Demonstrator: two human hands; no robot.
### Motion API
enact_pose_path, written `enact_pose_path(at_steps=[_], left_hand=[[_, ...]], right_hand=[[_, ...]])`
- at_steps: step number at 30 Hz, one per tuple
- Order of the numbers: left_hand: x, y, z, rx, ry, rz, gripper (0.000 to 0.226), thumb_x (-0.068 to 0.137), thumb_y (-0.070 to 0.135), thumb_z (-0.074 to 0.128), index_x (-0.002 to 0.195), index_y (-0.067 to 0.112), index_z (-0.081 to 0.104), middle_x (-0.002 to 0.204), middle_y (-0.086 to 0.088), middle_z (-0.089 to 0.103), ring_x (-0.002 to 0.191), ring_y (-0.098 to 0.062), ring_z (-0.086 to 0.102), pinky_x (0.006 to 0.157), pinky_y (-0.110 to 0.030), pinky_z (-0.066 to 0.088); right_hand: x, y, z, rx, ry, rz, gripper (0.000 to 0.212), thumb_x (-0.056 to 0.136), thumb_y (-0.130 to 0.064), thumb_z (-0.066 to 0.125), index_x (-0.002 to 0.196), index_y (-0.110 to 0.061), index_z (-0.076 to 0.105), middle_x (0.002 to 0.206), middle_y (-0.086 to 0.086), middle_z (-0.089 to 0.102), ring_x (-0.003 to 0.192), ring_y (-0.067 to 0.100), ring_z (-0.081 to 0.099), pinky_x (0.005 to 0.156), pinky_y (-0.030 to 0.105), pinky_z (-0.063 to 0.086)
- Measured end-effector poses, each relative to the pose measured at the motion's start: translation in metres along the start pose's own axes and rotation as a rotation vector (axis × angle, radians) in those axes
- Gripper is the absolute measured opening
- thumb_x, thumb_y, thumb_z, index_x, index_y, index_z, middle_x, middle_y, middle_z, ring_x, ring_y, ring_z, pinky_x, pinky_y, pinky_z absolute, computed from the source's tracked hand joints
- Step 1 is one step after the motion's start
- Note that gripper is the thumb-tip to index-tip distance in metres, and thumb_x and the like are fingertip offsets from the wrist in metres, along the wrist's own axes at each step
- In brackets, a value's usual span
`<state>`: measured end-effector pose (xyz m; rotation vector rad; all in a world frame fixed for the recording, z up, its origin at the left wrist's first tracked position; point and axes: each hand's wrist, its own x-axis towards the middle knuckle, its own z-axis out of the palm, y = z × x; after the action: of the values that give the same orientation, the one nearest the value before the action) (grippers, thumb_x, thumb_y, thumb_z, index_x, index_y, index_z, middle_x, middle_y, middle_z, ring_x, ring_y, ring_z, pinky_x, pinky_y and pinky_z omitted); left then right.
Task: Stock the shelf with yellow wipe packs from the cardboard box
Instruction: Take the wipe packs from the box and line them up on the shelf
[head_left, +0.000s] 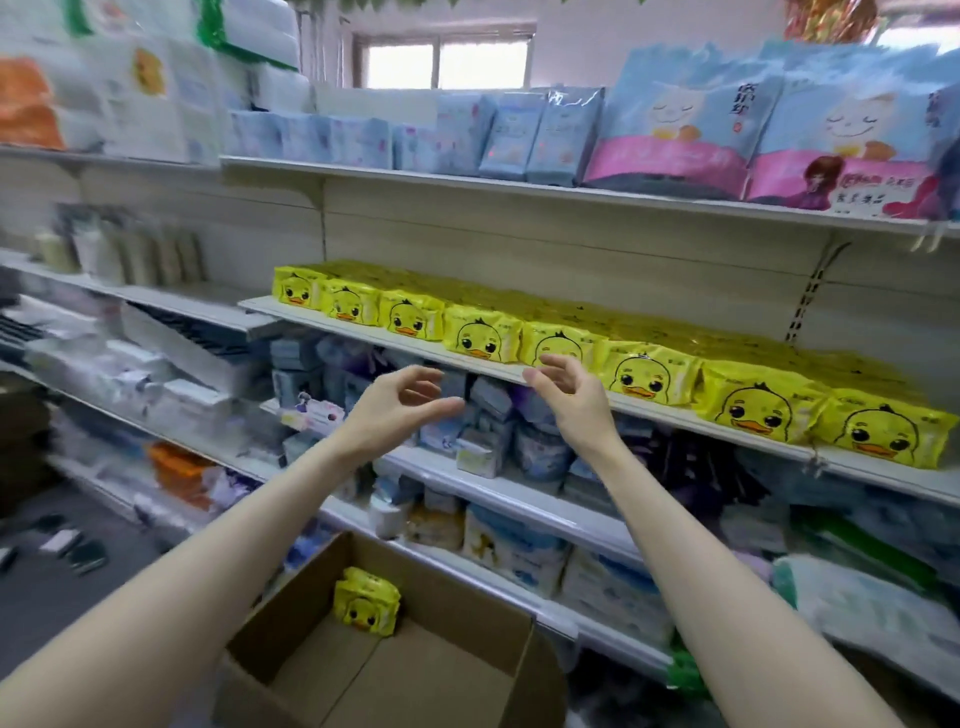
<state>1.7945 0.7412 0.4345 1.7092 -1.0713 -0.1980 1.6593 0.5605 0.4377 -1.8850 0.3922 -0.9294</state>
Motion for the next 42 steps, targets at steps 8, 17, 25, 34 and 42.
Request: enact_pose_path(at_steps=[8,17,25,34,42], left_hand=[[-0.014,-0.092,-0.092,0.000,-0.074,-0.102,0.044,0.080,0.034,0.070,0.119,0.016,0.058,0.105,0.003,0.064,0.096,-0.005,0.062,0.076,-0.015,0.050],[-0.015,-0.214,-0.109,-0.085,-0.136,-0.323,0.070,0.059,0.061,0.072,0.114,0.018,0.061,0.109,-0.003,0.066,0.101,-0.015,0.063,0.086,-0.028,0.052],[0.012,-0.323,-0.082,-0.093,-0.213,-0.533,0.049,0.075,0.039,0.077,0.114,0.012,0.063,0.105,-0.003,0.067,0.099,-0.016,0.062,0.075,-0.014,0.046],[0.053,-0.457,-0.035,-0.120,-0.279,-0.814,0.043,0.080,0.027,0.073,0.115,0.006,0.060,0.095,0.002,0.062,0.081,-0.002,0.056,0.063,-0.004,0.043],[0.054,-0.547,0.004,-0.145,-0.313,-1.040,0.040,0.081,0.023,0.072,0.115,0.004,0.061,0.100,-0.003,0.066,0.093,-0.014,0.062,0.076,-0.011,0.049]], right_hand=[[-0.014,0.016,0.138,0.001,-0.022,0.158,0.039,0.089,-0.033,0.063,0.121,-0.012,0.057,0.100,-0.007,0.061,0.098,0.010,0.058,0.075,0.014,0.043],[-0.022,0.096,0.225,0.003,-0.107,0.353,0.037,0.089,-0.029,0.064,0.120,-0.010,0.056,0.106,0.000,0.061,0.103,0.013,0.057,0.084,0.021,0.046],[-0.011,0.200,0.278,0.002,-0.128,0.569,0.040,0.087,-0.030,0.066,0.120,-0.009,0.056,0.109,0.001,0.064,0.102,0.011,0.058,0.078,0.012,0.044],[0.002,0.325,0.322,0.027,-0.114,0.844,0.025,0.088,-0.014,0.065,0.110,-0.006,0.056,0.089,0.003,0.060,0.077,0.003,0.056,0.066,0.003,0.043],[-0.017,0.420,0.358,-0.004,-0.091,1.094,0.028,0.086,-0.015,0.067,0.109,-0.007,0.055,0.091,0.001,0.060,0.081,0.010,0.057,0.065,0.004,0.043]])
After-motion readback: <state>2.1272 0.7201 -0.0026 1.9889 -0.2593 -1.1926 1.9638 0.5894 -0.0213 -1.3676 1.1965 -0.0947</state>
